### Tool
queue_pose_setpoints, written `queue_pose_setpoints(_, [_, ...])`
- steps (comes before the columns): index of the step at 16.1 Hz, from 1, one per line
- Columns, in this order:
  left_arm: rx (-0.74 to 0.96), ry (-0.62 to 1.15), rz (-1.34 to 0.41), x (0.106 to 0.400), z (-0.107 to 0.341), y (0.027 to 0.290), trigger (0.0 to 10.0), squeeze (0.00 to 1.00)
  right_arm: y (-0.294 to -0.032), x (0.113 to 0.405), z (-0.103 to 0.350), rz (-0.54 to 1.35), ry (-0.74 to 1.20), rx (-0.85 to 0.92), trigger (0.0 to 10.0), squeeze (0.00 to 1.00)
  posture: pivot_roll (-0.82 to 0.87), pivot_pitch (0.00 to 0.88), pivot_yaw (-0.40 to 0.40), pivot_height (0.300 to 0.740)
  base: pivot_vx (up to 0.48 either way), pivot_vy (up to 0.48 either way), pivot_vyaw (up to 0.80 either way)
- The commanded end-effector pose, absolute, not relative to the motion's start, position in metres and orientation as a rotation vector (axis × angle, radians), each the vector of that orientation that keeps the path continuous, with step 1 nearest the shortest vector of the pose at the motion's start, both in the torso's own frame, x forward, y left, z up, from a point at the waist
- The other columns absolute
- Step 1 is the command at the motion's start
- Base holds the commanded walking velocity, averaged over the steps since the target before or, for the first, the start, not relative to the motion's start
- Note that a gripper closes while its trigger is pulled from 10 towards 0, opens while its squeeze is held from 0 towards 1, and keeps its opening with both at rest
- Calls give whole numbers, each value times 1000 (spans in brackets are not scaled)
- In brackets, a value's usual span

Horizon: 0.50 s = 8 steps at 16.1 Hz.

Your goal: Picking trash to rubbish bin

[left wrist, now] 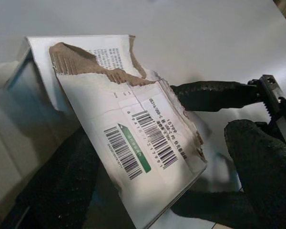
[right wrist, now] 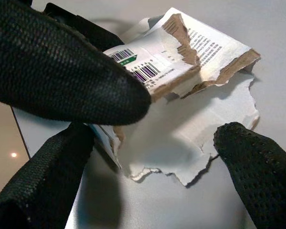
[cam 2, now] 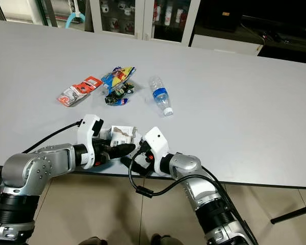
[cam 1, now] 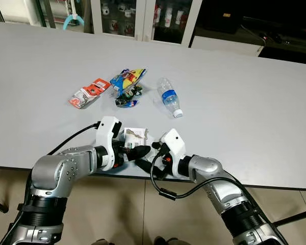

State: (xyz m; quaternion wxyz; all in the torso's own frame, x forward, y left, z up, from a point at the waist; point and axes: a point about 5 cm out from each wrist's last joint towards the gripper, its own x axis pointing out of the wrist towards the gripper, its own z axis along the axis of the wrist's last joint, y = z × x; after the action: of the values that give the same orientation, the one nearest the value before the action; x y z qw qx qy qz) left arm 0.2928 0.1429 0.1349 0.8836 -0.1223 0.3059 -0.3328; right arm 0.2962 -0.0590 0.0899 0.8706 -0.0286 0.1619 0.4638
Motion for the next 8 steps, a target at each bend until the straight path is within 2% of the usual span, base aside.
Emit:
queue_pose_setpoints(1, [-261, 647, -719, 291, 132, 132, 10000, 0, -58, 298, 93, 974, 324, -69, 10000, 0, -50, 71, -112, 740, 0, 0, 0])
queue_pose_setpoints(8, [-310, 617, -720, 297, 131, 111, 10000, 0, -53, 296, 100, 995, 297, -48, 10000, 0, -62, 88, -114, 740, 0, 0, 0])
